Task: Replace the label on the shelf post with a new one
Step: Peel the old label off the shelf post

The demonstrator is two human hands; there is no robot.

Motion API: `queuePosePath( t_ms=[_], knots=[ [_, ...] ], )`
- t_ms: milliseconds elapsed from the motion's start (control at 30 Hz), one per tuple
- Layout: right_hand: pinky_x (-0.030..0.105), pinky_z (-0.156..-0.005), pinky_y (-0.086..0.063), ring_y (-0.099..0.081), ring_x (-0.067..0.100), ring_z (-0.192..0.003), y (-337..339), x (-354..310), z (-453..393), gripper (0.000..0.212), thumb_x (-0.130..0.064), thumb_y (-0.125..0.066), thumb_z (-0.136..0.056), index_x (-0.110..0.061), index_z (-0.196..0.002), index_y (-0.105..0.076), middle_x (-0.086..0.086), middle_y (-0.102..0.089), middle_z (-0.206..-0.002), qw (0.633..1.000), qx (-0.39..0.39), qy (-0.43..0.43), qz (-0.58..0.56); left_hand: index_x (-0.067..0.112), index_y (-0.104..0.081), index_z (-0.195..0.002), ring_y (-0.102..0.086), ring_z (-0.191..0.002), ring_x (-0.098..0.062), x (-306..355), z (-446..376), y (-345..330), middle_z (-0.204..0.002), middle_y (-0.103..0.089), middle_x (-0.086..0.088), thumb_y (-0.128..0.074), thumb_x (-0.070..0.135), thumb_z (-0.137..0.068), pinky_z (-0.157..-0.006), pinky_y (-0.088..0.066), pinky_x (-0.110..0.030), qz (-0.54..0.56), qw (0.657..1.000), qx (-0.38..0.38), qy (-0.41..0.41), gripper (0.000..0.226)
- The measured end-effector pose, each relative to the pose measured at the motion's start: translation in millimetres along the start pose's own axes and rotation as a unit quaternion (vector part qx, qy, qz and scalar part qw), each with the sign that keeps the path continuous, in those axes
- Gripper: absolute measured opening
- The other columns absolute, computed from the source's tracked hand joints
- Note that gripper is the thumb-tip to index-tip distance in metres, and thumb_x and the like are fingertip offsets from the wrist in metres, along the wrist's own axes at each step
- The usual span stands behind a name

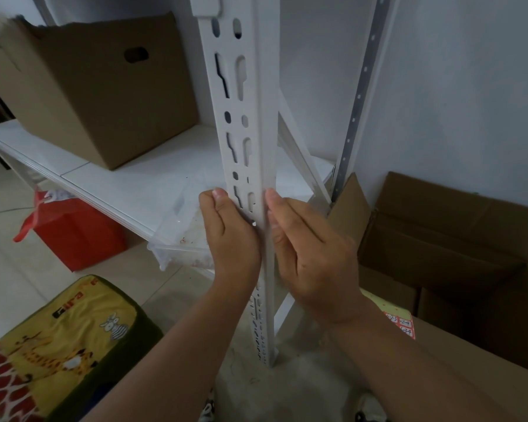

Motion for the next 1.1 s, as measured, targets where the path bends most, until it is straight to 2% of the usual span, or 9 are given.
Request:
queuePosePath(
  t_ms=[267, 400, 533, 667, 800, 867, 933, 1000, 1100],
  knots=[
    [0.018, -0.082, -0.05, -0.067, 0.019, -0.092, -1.6, -0.7, -0.1, 0.028, -0.013, -0.054, -0.097, 0.005, -0.116, -0.065, 0.016, -0.071, -0.104, 0.999, -0.011, 0.018, 0.037, 0.015, -0.04, -0.085, -0.046, -0.054, 0.006, 1.6, 0.0, -0.9, -0.068, -0.043, 0.007, -0.026, 0.026, -0.106, -0.052, -0.039, -0.008, -0.002, 1.0, 0.005, 0.002, 0.028],
    [0.019, -0.086, -0.05, -0.068, 0.021, -0.094, -3.0, 0.1, 3.6, 0.028, -0.014, -0.059, -0.095, 0.004, -0.116, -0.064, 0.016, -0.071, -0.106, 0.998, -0.026, 0.03, 0.053, 0.016, -0.039, -0.084, -0.046, -0.055, 0.005, 1.4, 0.4, -1.1, -0.069, -0.043, 0.006, -0.026, 0.027, -0.106, -0.051, -0.039, -0.008, -0.002, 1.0, 0.007, 0.001, 0.028],
    [0.015, -0.093, -0.044, -0.066, 0.019, -0.098, -2.3, 0.0, 3.2, 0.029, -0.013, -0.06, -0.094, 0.003, -0.118, -0.063, 0.015, -0.071, -0.107, 0.999, -0.021, 0.008, 0.035, 0.014, -0.04, -0.086, -0.047, -0.056, 0.008, 1.7, 1.0, -1.3, -0.07, -0.044, 0.006, -0.026, 0.026, -0.106, -0.052, -0.039, -0.007, -0.001, 1.0, 0.01, 0.007, 0.027],
    [0.014, -0.087, -0.046, -0.065, 0.017, -0.095, -1.9, -0.9, 1.7, 0.029, -0.013, -0.057, -0.096, 0.003, -0.12, -0.062, 0.014, -0.071, -0.108, 1.0, -0.016, 0.006, 0.026, 0.018, -0.04, -0.082, -0.045, -0.055, 0.005, 1.5, 0.1, -0.6, -0.07, -0.044, 0.006, -0.026, 0.026, -0.106, -0.053, -0.039, -0.008, 0.002, 1.0, 0.006, 0.004, 0.029],
    [0.019, -0.086, -0.051, -0.068, 0.02, -0.095, -2.5, 0.9, 1.8, 0.027, -0.012, -0.055, -0.097, 0.004, -0.117, -0.064, 0.015, -0.071, -0.107, 0.999, -0.007, 0.024, 0.04, 0.02, -0.04, -0.082, -0.046, -0.057, 0.004, -0.5, -0.8, -0.2, -0.07, -0.045, 0.007, -0.027, 0.027, -0.106, -0.054, -0.04, -0.009, 0.001, 1.0, 0.008, 0.006, 0.029],
    [0.017, -0.087, -0.049, -0.067, 0.019, -0.096, -2.0, 1.0, 2.0, 0.027, -0.012, -0.055, -0.097, 0.004, -0.117, -0.064, 0.015, -0.071, -0.107, 0.999, -0.003, 0.023, 0.033, 0.021, -0.041, -0.082, -0.047, -0.059, 0.002, -1.6, -1.4, -0.3, -0.07, -0.045, 0.007, -0.027, 0.029, -0.106, -0.055, -0.041, -0.011, 0.003, 1.0, 0.005, 0.006, 0.028],
    [0.012, -0.087, -0.048, -0.066, 0.015, -0.095, -1.6, 1.0, 0.8, 0.029, -0.012, -0.053, -0.097, 0.004, -0.12, -0.062, 0.014, -0.07, -0.105, 1.0, 0.003, -0.018, -0.012, 0.021, -0.041, -0.082, -0.046, -0.06, 0.003, -1.9, -1.3, -0.4, -0.071, -0.045, 0.006, -0.026, 0.03, -0.106, -0.056, -0.041, -0.011, 0.0, 1.0, 0.002, 0.007, 0.029],
    [0.012, -0.081, -0.05, -0.064, 0.011, -0.091, -3.1, 2.6, -3.3, 0.03, -0.011, -0.053, -0.097, 0.001, -0.124, -0.059, 0.009, -0.068, -0.103, 0.99, 0.02, -0.113, -0.078, 0.02, -0.04, -0.082, -0.045, -0.058, 0.007, -0.2, 0.1, -1.1, -0.072, -0.043, 0.006, -0.025, 0.028, -0.106, -0.056, -0.039, -0.006, -0.005, 1.0, 0.003, 0.01, 0.03],
    [0.026, -0.079, -0.058, -0.065, 0.009, -0.099, -9.8, 3.9, -11.1, 0.028, -0.023, -0.049, -0.099, -0.019, -0.124, -0.06, -0.009, -0.063, -0.111, 0.935, 0.011, -0.299, -0.193, 0.015, -0.04, -0.086, -0.047, -0.06, 0.012, 2.2, 2.2, -1.6, -0.074, -0.044, 0.006, -0.025, 0.026, -0.106, -0.057, -0.038, -0.003, -0.003, 1.0, 0.001, 0.014, 0.028]
  ],
)
Point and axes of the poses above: each hand's wrist, its own z-axis away from the middle knuckle, its own y-axis out of the back of the hand, x = y × z, the point moved 2 cm from there along -z, towards the middle knuckle
